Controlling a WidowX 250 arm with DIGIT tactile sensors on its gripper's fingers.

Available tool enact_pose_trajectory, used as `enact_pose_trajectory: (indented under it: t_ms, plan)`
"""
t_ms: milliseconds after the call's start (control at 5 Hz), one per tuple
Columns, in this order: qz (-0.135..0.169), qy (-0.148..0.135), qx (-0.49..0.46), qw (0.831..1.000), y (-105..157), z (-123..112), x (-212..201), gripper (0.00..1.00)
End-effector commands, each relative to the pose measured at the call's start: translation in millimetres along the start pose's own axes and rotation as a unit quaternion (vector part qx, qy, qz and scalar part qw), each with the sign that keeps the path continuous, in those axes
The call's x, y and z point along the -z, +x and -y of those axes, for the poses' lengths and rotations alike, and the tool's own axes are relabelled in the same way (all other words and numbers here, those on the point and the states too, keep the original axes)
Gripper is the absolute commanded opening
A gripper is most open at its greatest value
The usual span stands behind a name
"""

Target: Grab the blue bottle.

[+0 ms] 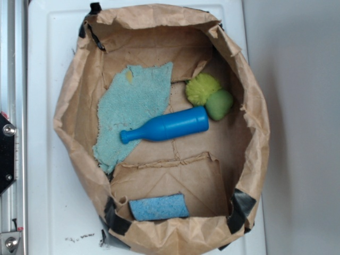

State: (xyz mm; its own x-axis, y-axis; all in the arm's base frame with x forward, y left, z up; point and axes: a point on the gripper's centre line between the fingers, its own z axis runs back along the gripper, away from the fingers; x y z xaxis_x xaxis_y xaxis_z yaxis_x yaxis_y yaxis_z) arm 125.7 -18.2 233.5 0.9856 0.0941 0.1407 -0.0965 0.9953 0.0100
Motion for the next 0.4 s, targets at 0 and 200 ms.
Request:
enact_pose_trajectory:
  t_ms: [0,200]
  plan:
    - [0.024,0.032,-0.003,0.999,92.3,-8.8,43.0,1.0]
    - [0.032,0.042,-0.007,0.999,141.5,-3.4,49.9,1.0]
